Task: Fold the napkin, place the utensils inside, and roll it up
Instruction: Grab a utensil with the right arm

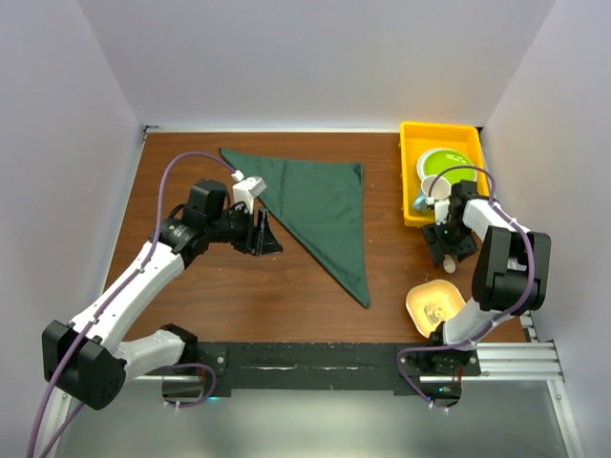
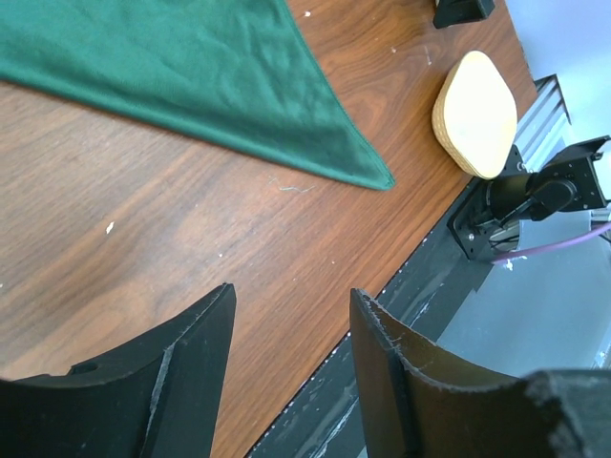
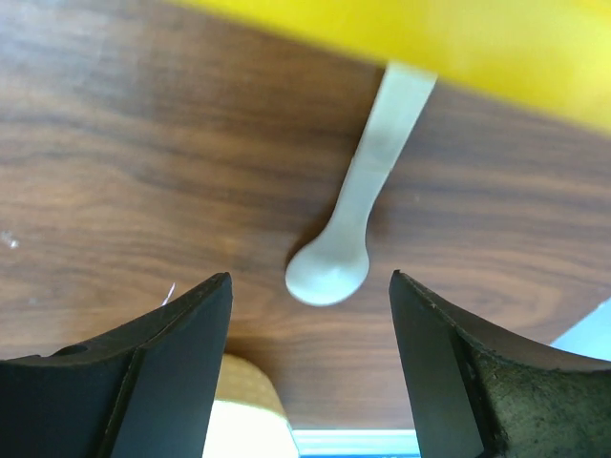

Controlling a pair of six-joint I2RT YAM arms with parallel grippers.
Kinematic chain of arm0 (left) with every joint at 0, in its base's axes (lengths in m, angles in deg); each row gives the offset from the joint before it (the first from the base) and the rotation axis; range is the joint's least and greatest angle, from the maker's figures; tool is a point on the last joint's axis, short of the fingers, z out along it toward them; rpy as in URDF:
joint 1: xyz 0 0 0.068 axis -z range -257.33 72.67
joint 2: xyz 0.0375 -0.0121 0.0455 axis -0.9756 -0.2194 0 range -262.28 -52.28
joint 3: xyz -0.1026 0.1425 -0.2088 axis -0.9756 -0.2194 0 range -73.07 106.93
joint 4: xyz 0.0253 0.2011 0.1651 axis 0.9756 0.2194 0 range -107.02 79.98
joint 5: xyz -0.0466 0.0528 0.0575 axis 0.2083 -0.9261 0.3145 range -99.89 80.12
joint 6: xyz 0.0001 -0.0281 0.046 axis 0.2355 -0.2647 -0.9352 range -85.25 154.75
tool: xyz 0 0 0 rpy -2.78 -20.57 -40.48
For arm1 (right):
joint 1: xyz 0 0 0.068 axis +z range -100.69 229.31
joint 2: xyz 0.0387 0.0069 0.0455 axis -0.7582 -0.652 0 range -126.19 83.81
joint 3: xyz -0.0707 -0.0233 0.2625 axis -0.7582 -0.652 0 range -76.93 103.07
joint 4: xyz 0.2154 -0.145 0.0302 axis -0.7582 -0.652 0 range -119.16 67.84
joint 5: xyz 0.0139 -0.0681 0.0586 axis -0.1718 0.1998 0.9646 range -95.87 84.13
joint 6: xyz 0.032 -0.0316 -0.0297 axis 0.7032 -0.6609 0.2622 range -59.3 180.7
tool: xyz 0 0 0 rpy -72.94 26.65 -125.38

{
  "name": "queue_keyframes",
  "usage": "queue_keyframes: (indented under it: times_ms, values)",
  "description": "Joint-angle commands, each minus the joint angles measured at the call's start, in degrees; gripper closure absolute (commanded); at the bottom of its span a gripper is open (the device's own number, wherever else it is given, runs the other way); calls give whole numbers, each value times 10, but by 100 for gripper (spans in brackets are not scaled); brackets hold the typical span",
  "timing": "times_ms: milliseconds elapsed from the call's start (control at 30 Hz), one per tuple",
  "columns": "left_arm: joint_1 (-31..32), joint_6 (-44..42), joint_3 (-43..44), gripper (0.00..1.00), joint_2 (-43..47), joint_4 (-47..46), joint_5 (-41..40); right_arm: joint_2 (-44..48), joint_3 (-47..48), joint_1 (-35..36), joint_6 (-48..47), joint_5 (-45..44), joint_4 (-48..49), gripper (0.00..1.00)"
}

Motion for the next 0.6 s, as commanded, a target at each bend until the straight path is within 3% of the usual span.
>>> queue_keyframes:
  times_ms: [0, 133, 400, 567]
  values:
    - [-9, -6, -10, 44, 3, 0, 13, -11, 7, -2, -11, 15, 36, 29]
    - [-11, -9, -9, 45, 4, 8, 7, -16, -13, -2, -9, 10, 56, 31]
    - [-16, -10, -15, 45, 10, 9, 7, -20, -29, -2, -14, 13, 63, 59]
    - [-18, -14, -19, 45, 15, 15, 5, -31, -17, -2, -17, 2, 56, 71]
